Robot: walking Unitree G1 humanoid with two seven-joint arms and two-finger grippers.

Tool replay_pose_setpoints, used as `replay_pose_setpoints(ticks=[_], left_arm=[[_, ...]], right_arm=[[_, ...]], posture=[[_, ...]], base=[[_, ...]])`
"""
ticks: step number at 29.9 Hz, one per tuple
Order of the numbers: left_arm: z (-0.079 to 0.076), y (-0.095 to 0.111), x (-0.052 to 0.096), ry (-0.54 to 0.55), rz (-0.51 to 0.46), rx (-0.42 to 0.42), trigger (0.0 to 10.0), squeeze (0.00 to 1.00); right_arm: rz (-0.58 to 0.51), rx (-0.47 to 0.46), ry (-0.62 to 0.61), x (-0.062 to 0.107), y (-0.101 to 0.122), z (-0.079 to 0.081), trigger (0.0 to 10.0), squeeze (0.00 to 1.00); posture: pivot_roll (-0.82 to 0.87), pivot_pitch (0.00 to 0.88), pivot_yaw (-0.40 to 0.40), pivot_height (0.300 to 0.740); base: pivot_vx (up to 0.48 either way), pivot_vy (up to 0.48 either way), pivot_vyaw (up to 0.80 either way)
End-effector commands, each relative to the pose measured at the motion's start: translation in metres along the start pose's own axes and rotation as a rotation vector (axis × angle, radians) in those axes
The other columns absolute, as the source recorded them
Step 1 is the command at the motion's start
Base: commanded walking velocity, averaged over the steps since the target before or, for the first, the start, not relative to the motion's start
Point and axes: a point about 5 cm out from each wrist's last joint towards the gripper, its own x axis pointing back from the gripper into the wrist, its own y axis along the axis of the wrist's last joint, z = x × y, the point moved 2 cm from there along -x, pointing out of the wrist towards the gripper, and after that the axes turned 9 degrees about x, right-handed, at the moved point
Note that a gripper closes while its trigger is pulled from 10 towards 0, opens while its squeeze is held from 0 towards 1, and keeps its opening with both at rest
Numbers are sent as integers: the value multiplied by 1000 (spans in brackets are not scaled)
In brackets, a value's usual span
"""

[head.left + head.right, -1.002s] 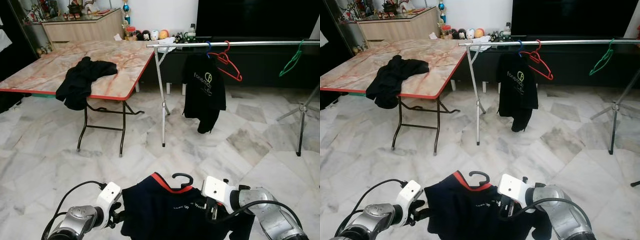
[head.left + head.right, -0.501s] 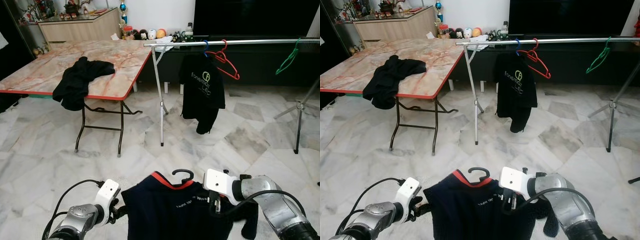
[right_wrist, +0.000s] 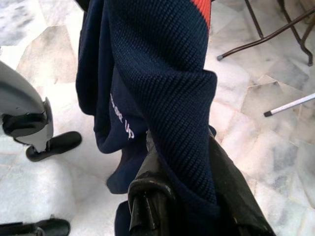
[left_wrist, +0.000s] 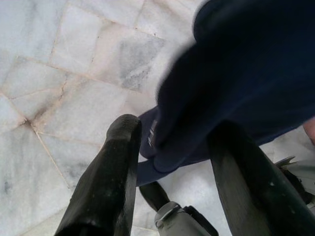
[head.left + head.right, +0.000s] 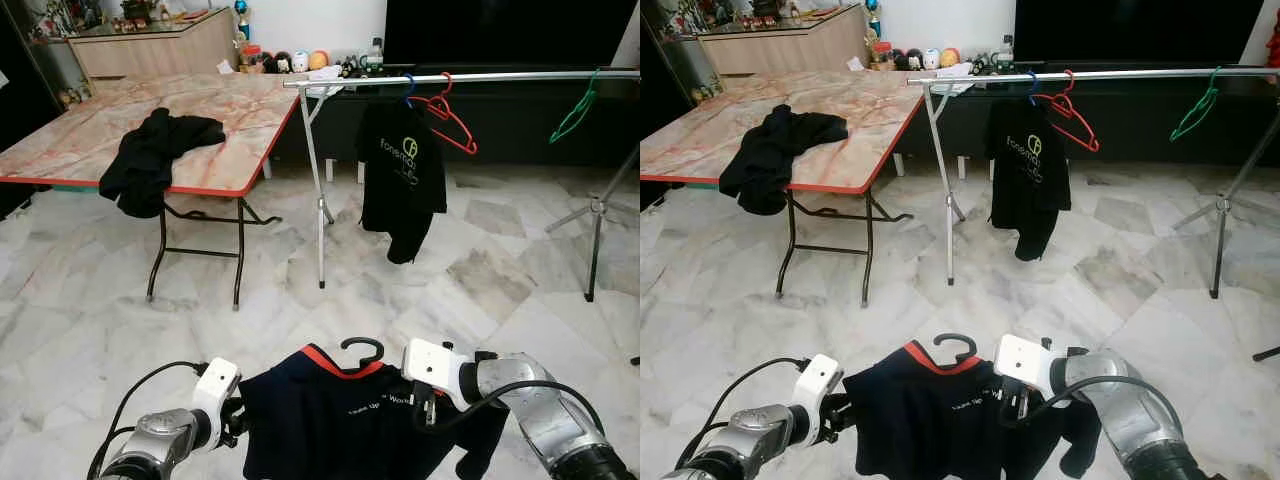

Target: Hang hanger

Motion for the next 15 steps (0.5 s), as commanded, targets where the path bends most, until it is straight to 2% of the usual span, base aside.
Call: replay_pose_setpoints(ticks=[1, 15], left_arm=[[2, 0, 1, 3, 3, 3, 0, 0], [-6, 1, -3, -34, -9, 1, 0, 0]], right_arm=[[-45, -2, -47, 1, 10, -12, 10000, 0], [-71, -42, -66, -5, 14, -12, 10000, 0]], posture=[[-41, 44, 117, 740], [-39, 41, 115, 740]], base=[[0, 0, 0], [0, 0, 0]])
